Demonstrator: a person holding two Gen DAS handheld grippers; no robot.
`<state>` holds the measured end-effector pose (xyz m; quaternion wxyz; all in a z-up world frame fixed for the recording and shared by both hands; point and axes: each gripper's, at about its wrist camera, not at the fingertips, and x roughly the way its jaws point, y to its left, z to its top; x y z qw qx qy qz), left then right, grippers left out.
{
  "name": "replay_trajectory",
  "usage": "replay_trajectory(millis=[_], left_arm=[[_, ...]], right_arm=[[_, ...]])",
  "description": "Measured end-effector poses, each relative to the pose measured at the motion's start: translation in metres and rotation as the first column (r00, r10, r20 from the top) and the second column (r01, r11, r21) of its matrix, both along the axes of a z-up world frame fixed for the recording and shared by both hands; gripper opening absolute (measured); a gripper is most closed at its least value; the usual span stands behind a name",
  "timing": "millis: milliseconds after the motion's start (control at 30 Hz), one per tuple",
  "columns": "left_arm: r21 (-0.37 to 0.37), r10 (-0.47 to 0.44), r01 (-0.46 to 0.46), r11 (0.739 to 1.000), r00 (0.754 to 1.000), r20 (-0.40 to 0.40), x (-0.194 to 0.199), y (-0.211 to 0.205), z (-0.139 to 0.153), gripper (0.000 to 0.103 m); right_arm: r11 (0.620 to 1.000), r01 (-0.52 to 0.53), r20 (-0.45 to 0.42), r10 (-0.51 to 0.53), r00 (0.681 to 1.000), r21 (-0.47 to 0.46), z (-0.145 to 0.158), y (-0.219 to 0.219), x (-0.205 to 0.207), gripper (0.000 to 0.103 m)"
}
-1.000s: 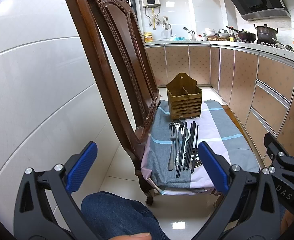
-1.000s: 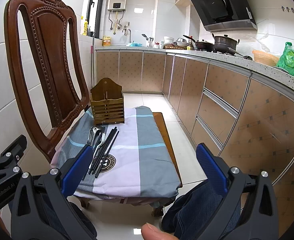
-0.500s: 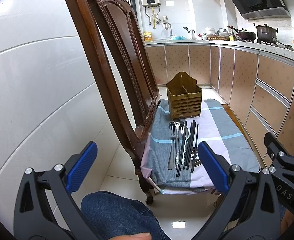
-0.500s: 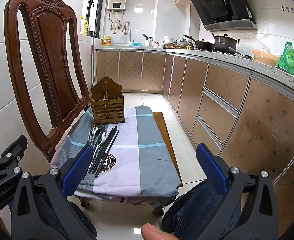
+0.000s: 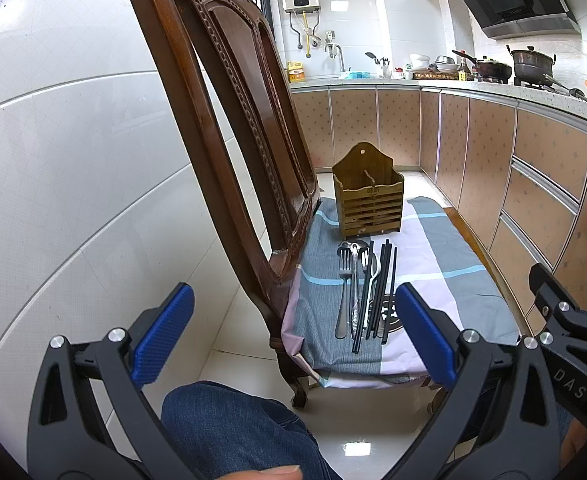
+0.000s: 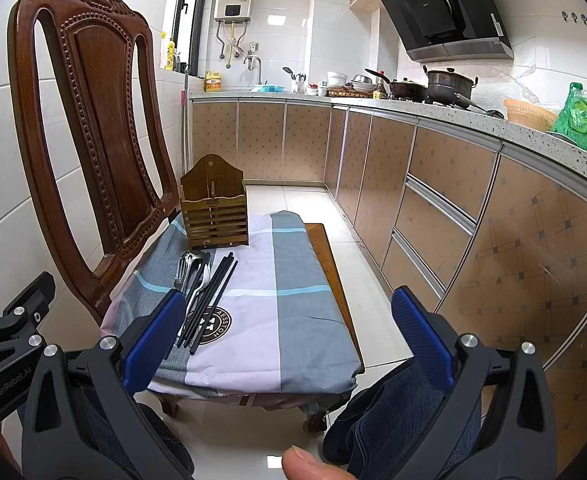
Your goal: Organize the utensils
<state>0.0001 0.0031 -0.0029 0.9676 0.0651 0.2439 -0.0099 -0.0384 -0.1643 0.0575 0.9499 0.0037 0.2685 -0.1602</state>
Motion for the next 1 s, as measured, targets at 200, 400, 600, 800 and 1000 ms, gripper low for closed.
replay_trajectory(millis=[200,400,600,800,1000], left_arm=[[0.001,-0.001,0.001,1.0,1.0,0.0,0.0001,0.0001,0.0,0.099],[0.0,0.0,0.0,1.0,1.0,-0.001,-0.0004,0.0003,0.0,0.099],[0.003,-0.001,0.001,1.0,1.0,-0.003,-0.0002,-0.0003,-0.0013,0.099],[0.003,0.0,0.0,1.0,1.0,-0.005,-0.0007,-0.0003,-0.0025,0.099],[0.007,0.006,-0.006,1.0,1.0,-0.018,0.0014,-0.0001,-0.0057,0.099]], right_arm=[[1.0,0.0,0.0,0.0,1.0,0.001,0.0001,0.0002,0.0,0.101],[1.0,0.0,-0.001,0.0,1.0,0.001,0.0003,0.0004,0.0002,0.1],[1.0,0.0,-0.001,0.0,1.0,0.001,0.0005,0.0005,0.0002,0.1],[1.0,0.0,-0.001,0.0,1.0,0.001,0.0011,0.0005,0.0005,0.1],[1.0,-0.001,-0.012,0.001,1.0,0.005,-0.0076,0.0006,0.0031,0.1]])
